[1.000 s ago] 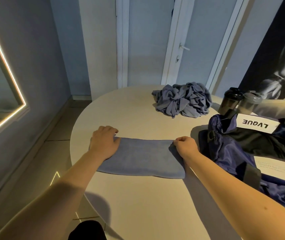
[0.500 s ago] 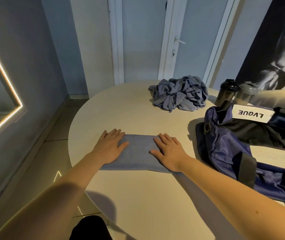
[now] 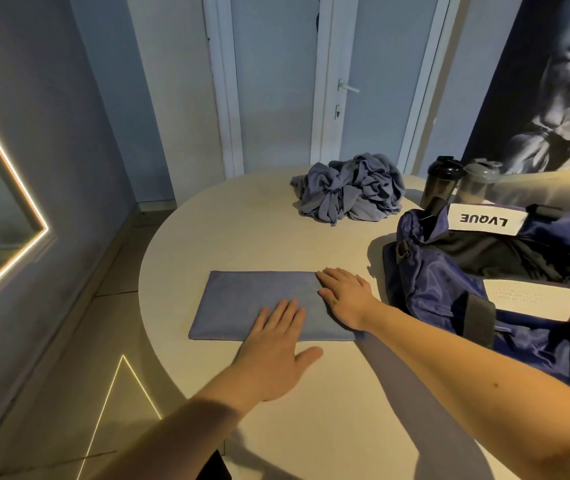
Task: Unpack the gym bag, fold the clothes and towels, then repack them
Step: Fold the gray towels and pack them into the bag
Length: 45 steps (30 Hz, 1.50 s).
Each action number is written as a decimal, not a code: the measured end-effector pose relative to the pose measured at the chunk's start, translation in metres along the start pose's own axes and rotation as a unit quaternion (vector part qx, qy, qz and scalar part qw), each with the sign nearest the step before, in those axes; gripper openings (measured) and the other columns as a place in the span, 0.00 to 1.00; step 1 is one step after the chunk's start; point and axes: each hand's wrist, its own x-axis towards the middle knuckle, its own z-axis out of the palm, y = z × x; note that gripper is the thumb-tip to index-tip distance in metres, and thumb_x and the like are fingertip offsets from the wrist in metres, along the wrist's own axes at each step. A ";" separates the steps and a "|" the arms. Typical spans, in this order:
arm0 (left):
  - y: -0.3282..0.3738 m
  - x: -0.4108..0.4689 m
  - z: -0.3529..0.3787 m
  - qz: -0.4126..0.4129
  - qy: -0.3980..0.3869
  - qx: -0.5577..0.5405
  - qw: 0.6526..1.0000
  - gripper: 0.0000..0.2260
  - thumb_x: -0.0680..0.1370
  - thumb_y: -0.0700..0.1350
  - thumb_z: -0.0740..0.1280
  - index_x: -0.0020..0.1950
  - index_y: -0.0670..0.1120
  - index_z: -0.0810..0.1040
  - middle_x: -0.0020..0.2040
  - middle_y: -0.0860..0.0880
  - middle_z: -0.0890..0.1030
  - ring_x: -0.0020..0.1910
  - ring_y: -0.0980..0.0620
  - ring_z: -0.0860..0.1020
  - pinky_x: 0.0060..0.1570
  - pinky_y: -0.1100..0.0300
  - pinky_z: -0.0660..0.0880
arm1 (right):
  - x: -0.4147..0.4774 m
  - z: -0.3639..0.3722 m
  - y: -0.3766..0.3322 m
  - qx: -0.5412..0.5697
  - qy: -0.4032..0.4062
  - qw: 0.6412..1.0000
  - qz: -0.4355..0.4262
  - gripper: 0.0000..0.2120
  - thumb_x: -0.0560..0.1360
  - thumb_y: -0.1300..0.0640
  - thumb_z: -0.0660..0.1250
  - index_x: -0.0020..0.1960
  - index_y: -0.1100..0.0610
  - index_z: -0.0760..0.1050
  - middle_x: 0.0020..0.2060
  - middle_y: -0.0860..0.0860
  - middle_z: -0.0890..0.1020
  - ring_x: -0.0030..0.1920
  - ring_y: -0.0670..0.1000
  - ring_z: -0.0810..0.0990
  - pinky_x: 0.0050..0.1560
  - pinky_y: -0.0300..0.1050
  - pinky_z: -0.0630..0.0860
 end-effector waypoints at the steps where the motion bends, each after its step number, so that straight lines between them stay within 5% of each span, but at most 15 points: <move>1: 0.001 -0.002 0.004 0.005 -0.005 0.008 1.000 0.44 0.72 0.71 0.30 0.83 0.48 0.38 0.83 0.50 0.39 0.81 0.52 0.35 0.80 0.47 0.38 | -0.002 0.000 0.002 0.003 0.002 1.000 0.006 0.22 0.86 0.46 0.52 0.78 0.49 0.63 0.76 0.50 0.67 0.76 0.55 0.61 0.73 0.56 0.57; 5: -0.003 -0.008 -0.003 0.012 -0.018 0.011 1.000 0.45 0.71 0.72 0.31 0.83 0.49 0.39 0.84 0.51 0.40 0.81 0.52 0.37 0.80 0.48 0.38 | -0.014 -0.009 0.003 0.021 0.012 0.999 0.033 0.19 0.84 0.50 0.57 0.75 0.49 0.69 0.68 0.53 0.74 0.68 0.60 0.68 0.66 0.57 0.65; 10: 0.030 -0.023 -0.011 0.065 0.015 -0.018 0.998 0.34 0.82 0.67 0.49 0.83 0.51 0.51 0.84 0.53 0.50 0.82 0.53 0.45 0.80 0.51 0.41 | -0.033 -0.018 0.012 0.099 0.032 0.990 0.092 0.21 0.75 0.52 0.67 0.68 0.54 0.76 0.60 0.58 0.79 0.60 0.62 0.75 0.57 0.55 0.76; 17: 0.058 -0.062 -0.002 0.116 0.026 -0.064 0.991 0.35 0.81 0.68 0.54 0.83 0.51 0.55 0.83 0.55 0.50 0.81 0.58 0.44 0.80 0.55 0.42 | -0.079 -0.034 0.013 0.240 0.040 0.963 0.114 0.16 0.71 0.59 0.75 0.57 0.58 0.78 0.47 0.53 0.82 0.45 0.53 0.78 0.38 0.42 0.72; 23: 0.052 -0.104 0.000 0.141 0.034 -0.114 0.983 0.41 0.68 0.71 0.71 0.74 0.53 0.65 0.75 0.60 0.60 0.74 0.64 0.51 0.73 0.69 0.42 | -0.145 -0.031 0.000 0.374 0.034 0.914 0.155 0.28 0.71 0.62 0.75 0.70 0.54 0.73 0.56 0.51 0.78 0.53 0.54 0.79 0.49 0.44 0.75; 27: 0.043 -0.119 0.022 0.187 0.129 -0.113 0.967 0.28 0.67 0.56 0.77 0.63 0.47 0.75 0.64 0.51 0.73 0.66 0.51 0.69 0.77 0.58 0.54 | -0.193 -0.036 -0.012 0.326 -0.015 0.934 0.146 0.29 0.75 0.56 0.73 0.74 0.51 0.68 0.58 0.49 0.78 0.54 0.51 0.78 0.49 0.40 0.71; 30: 0.045 -0.131 0.034 0.205 0.228 -0.124 0.944 0.16 0.70 0.40 0.77 0.56 0.43 0.81 0.56 0.47 0.78 0.57 0.45 0.77 0.71 0.50 0.67 | -0.221 -0.030 -0.018 0.311 -0.016 0.942 0.125 0.33 0.76 0.55 0.72 0.77 0.52 0.63 0.56 0.47 0.76 0.51 0.48 0.77 0.50 0.39 0.70; 33: 0.048 -0.140 0.035 0.210 0.275 -0.131 0.929 0.10 0.71 0.36 0.77 0.51 0.41 0.83 0.52 0.45 0.80 0.54 0.43 0.80 0.66 0.48 0.72 | -0.238 -0.020 -0.017 0.333 0.001 0.936 0.114 0.32 0.76 0.55 0.72 0.77 0.48 0.63 0.58 0.46 0.76 0.49 0.42 0.77 0.44 0.31 0.70; 38: 0.042 -0.150 0.028 0.196 0.224 -0.179 0.938 0.08 0.80 0.43 0.70 0.55 0.41 0.83 0.55 0.48 0.82 0.57 0.48 0.80 0.67 0.51 0.73 | -0.248 -0.012 -0.009 0.403 0.058 0.911 0.063 0.16 0.80 0.60 0.64 0.64 0.45 0.78 0.61 0.42 0.78 0.55 0.42 0.79 0.51 0.34 0.75; 41: 0.044 -0.156 0.022 0.151 0.213 -0.238 0.935 0.13 0.83 0.49 0.64 0.56 0.42 0.83 0.56 0.51 0.83 0.59 0.54 0.79 0.60 0.56 0.76 | -0.253 -0.017 0.000 0.446 0.040 0.894 -0.025 0.24 0.70 0.65 0.57 0.61 0.51 0.80 0.64 0.46 0.78 0.61 0.48 0.77 0.55 0.39 0.74; 45: 0.047 -0.163 0.017 0.083 0.206 -0.315 0.923 0.14 0.83 0.49 0.60 0.58 0.45 0.82 0.56 0.56 0.82 0.59 0.58 0.79 0.56 0.57 0.77 | -0.254 -0.022 0.006 0.336 0.011 0.934 -0.122 0.30 0.68 0.71 0.61 0.65 0.51 0.79 0.70 0.45 0.72 0.66 0.46 0.74 0.55 0.35 0.74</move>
